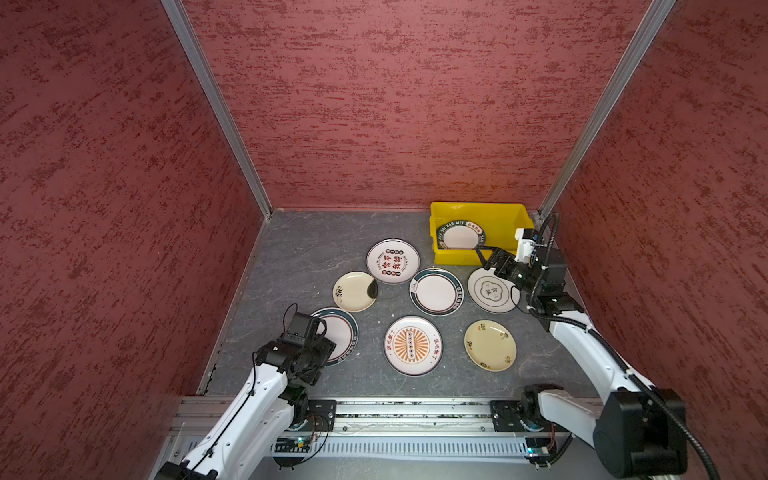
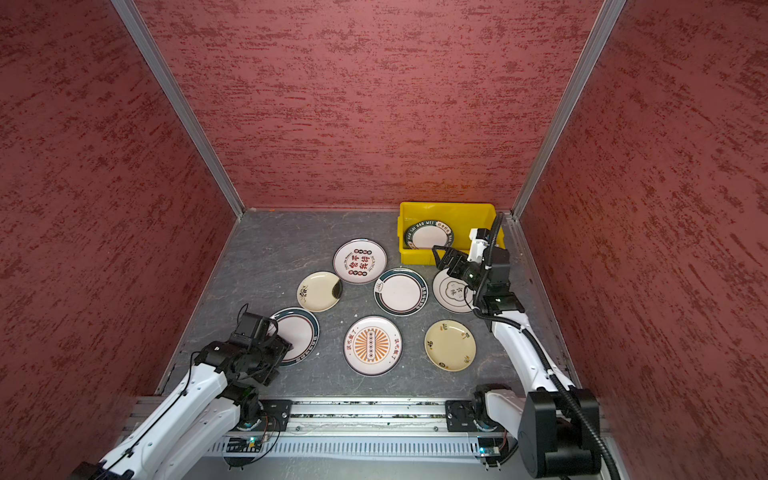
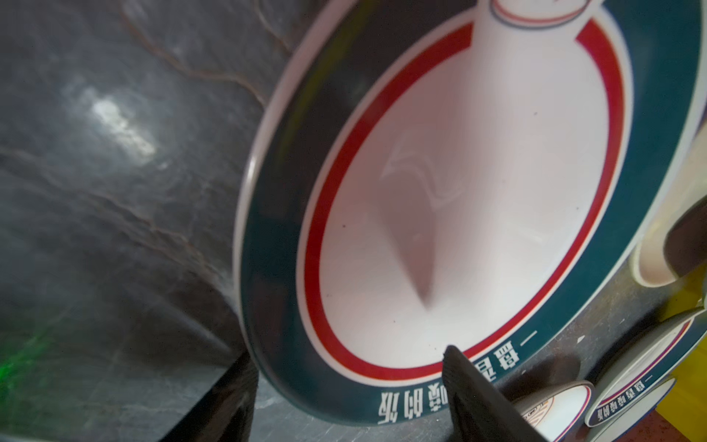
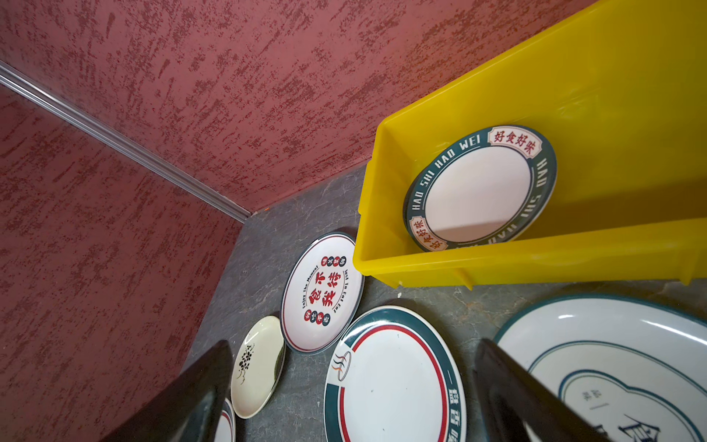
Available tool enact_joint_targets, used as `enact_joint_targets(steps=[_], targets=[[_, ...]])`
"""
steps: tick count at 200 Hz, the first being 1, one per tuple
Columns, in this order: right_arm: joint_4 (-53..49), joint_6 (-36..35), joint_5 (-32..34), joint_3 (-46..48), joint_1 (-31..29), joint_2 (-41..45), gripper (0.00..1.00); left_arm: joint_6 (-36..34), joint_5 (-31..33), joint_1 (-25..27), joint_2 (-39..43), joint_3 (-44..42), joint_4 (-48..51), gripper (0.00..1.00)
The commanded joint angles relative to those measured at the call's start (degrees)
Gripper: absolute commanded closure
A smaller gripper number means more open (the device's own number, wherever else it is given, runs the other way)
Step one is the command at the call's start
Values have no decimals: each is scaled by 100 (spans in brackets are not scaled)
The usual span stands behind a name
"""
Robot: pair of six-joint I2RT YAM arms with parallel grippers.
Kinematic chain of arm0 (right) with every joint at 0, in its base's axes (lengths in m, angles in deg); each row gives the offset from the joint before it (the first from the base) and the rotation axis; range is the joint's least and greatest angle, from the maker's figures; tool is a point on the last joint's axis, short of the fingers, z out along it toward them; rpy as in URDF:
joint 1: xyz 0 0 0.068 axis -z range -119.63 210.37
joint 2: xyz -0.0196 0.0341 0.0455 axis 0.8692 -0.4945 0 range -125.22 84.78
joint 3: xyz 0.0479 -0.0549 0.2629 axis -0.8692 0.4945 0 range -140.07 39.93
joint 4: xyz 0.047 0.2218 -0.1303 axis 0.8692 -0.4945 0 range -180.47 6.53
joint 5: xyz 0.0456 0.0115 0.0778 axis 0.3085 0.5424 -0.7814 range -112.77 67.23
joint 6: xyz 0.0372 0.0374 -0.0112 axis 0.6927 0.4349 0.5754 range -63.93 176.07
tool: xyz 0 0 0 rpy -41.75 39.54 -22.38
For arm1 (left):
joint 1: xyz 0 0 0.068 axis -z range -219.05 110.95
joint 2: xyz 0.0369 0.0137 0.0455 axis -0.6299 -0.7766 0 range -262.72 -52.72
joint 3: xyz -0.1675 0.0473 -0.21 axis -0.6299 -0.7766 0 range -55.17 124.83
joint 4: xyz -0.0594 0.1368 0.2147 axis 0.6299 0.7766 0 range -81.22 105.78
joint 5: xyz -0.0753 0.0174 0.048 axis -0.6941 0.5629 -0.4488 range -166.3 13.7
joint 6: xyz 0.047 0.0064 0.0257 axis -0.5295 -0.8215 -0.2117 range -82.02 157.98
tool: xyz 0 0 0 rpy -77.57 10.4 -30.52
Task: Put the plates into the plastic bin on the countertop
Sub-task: 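Grasp the striped plate rim with the left gripper and tilt it up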
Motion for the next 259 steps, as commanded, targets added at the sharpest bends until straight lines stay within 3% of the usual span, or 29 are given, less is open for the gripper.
enact_joint_targets(steps=[1, 49, 66, 119, 134, 156, 215, 259], targets=[[215, 57, -92, 130, -10, 145, 1, 98, 382, 12, 11, -50, -200, 29], [119, 13, -39, 169, -12, 160, 1, 475, 328, -22, -70, -475, -623, 32], [154, 5, -95, 183, -17, 154, 1, 524, 264, -35, -77, -597, -843, 46], [234, 74, -91, 238, -17, 129, 1, 722, 344, -77, -29, -693, -869, 48], [241, 75, -90, 238, -17, 128, 1, 768, 293, -125, 10, -733, -917, 54], [233, 84, -75, 248, -15, 141, 1, 797, 317, -167, 29, -778, -977, 71], [270, 141, -66, 255, -11, 128, 1, 713, 275, -413, -2, -805, -1077, 73], [287, 153, -40, 270, -18, 128, 1, 551, 134, -731, 138, -821, -1092, 81]])
